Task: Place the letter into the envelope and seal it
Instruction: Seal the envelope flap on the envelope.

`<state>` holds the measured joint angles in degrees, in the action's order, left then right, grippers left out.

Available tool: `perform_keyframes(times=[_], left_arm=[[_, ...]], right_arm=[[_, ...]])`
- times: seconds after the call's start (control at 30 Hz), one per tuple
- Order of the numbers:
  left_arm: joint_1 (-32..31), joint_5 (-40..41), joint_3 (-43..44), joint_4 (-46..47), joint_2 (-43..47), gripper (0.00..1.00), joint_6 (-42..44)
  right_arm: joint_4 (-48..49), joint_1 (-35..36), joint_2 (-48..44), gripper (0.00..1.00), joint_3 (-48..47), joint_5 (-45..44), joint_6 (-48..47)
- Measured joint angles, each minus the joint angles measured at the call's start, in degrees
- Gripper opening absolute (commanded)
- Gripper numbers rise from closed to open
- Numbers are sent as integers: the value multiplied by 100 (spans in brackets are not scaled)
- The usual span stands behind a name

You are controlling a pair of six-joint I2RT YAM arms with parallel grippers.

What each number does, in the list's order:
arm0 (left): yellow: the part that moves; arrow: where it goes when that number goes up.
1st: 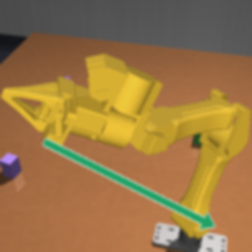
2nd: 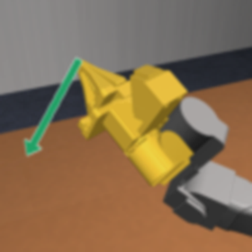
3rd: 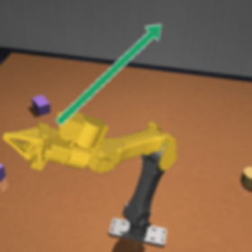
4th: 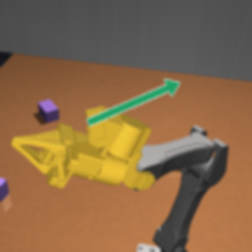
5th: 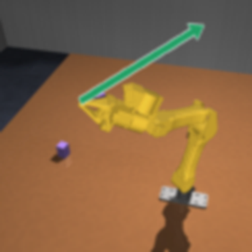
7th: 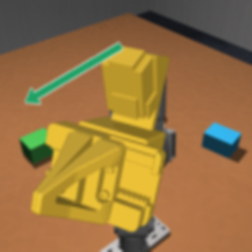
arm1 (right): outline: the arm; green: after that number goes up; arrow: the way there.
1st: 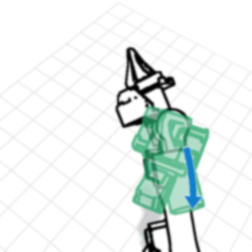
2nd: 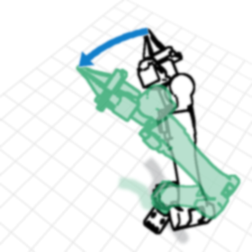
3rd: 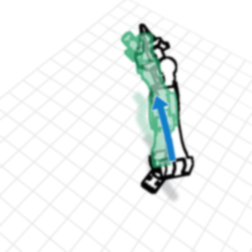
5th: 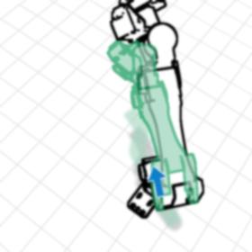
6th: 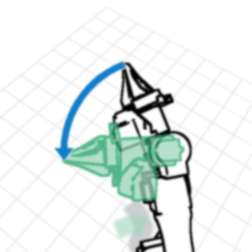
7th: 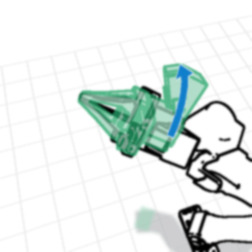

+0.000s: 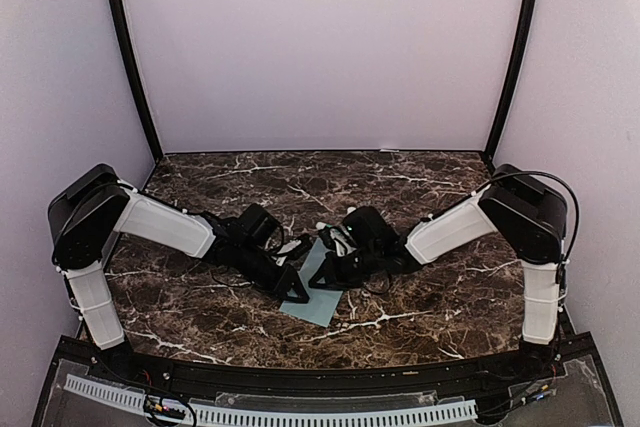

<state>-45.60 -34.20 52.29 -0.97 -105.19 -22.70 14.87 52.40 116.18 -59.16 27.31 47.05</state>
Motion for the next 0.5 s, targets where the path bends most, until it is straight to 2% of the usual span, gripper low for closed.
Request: perform_keyframes(times=[0.5], left_arm=[[0, 11, 0, -2, 0, 14, 22]], right_arm=[[-72, -479, 101, 0, -179, -63, 9]])
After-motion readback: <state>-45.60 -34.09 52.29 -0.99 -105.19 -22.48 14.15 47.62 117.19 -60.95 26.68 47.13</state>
